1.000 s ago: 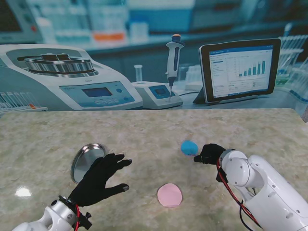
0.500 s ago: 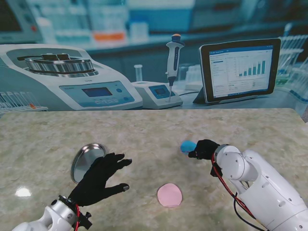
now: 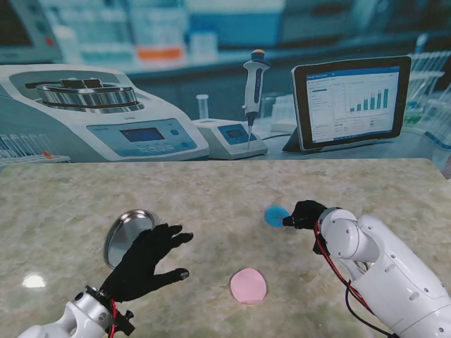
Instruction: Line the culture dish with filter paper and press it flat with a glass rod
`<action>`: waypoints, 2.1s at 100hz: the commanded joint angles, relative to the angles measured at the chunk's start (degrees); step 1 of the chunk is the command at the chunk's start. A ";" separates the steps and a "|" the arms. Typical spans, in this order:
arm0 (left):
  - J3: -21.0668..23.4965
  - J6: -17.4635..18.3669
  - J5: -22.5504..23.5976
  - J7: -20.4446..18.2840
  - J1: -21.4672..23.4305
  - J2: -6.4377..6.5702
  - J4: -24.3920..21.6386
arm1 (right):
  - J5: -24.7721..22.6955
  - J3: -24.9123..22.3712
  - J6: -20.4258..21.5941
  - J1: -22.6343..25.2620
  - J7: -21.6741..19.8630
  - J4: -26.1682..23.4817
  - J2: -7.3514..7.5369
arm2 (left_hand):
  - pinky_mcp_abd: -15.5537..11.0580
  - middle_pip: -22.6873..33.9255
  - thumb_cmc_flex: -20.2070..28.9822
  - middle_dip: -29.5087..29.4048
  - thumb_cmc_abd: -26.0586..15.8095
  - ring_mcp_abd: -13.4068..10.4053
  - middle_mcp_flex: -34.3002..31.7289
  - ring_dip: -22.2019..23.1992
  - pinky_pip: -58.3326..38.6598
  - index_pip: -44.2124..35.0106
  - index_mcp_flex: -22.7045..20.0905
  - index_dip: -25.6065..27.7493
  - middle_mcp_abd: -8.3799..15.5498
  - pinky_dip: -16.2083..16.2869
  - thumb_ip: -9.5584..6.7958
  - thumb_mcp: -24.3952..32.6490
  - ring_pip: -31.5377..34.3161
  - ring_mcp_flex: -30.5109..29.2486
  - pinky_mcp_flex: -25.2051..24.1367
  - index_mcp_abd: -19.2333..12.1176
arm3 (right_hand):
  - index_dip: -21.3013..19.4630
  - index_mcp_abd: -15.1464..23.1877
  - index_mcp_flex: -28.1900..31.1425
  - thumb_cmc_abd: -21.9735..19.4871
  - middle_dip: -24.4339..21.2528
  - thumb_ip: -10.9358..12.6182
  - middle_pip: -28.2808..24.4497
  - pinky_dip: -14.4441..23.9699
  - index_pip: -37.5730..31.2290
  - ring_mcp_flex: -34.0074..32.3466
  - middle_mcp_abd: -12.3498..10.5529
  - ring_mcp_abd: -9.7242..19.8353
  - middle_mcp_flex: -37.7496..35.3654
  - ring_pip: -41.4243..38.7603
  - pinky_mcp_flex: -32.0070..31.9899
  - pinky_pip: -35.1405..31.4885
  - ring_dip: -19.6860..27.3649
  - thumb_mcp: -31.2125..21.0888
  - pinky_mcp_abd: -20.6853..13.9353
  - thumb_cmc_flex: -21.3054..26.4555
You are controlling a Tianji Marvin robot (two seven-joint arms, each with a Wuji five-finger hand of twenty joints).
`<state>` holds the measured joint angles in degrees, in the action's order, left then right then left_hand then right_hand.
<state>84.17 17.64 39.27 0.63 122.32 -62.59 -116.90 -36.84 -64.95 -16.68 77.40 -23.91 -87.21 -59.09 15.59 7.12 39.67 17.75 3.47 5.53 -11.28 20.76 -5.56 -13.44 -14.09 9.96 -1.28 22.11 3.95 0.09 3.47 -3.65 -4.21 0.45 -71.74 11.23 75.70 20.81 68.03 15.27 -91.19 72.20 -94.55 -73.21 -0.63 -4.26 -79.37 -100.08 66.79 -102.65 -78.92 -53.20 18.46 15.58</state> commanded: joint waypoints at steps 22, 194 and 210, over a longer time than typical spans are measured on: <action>0.23 -0.08 -0.11 -0.28 0.56 0.01 -0.31 | -3.00 1.22 -2.48 -0.17 -2.04 0.54 0.43 | -1.84 -1.30 1.09 -0.67 -1.94 -1.96 2.42 -0.69 2.75 0.85 1.22 -0.34 2.22 -2.30 -1.57 -1.54 -1.22 1.67 -0.17 -1.22 | -0.02 -5.03 2.62 -1.23 1.43 1.11 -9.39 1.50 -5.10 -1.84 -2.46 8.36 -3.23 -6.79 2.45 -17.33 -1.84 0.60 -1.05 -0.65; 0.45 0.23 -0.29 -0.08 0.68 -0.05 -0.52 | -3.92 -0.26 -0.10 0.98 -0.12 -2.14 0.04 | -1.79 -1.31 1.10 -0.67 -1.89 -1.97 2.40 -0.69 2.73 0.86 1.25 -0.34 2.26 -2.30 -1.57 -1.55 -1.20 1.64 -0.17 -1.42 | -0.10 -4.54 2.56 -1.52 1.24 1.20 -9.33 1.16 -4.67 -1.86 -2.84 8.81 -3.22 -6.72 2.55 -17.33 -1.70 1.07 -1.75 -0.85; 0.63 0.21 -0.30 -0.08 0.76 -0.07 -0.56 | -3.20 2.04 -0.34 -0.92 -0.07 -0.05 -0.01 | -1.79 -1.31 1.16 -0.68 -1.89 -1.98 2.38 -0.69 2.74 0.86 1.20 -0.34 2.21 -2.30 -1.58 -1.51 -1.20 1.64 -0.17 -1.27 | -0.11 -4.54 2.56 -1.57 1.22 1.11 -9.31 1.13 -4.67 -1.87 -2.89 8.87 -3.23 -6.70 2.56 -17.33 -1.68 1.05 -1.80 -0.84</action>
<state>84.67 17.81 39.05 0.72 122.65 -62.61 -117.06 -40.35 -63.31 -16.81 76.61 -23.67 -87.91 -58.62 15.58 7.12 39.67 17.75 3.47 5.53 -11.28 20.75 -5.55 -13.44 -14.09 9.96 -1.28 21.64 3.95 0.08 3.46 -3.65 -4.20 0.45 -71.74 11.64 75.70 20.36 67.95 15.27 -91.21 72.20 -94.55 -73.21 -0.92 -3.98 -79.37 -100.08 66.84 -102.65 -78.92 -52.50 17.81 15.58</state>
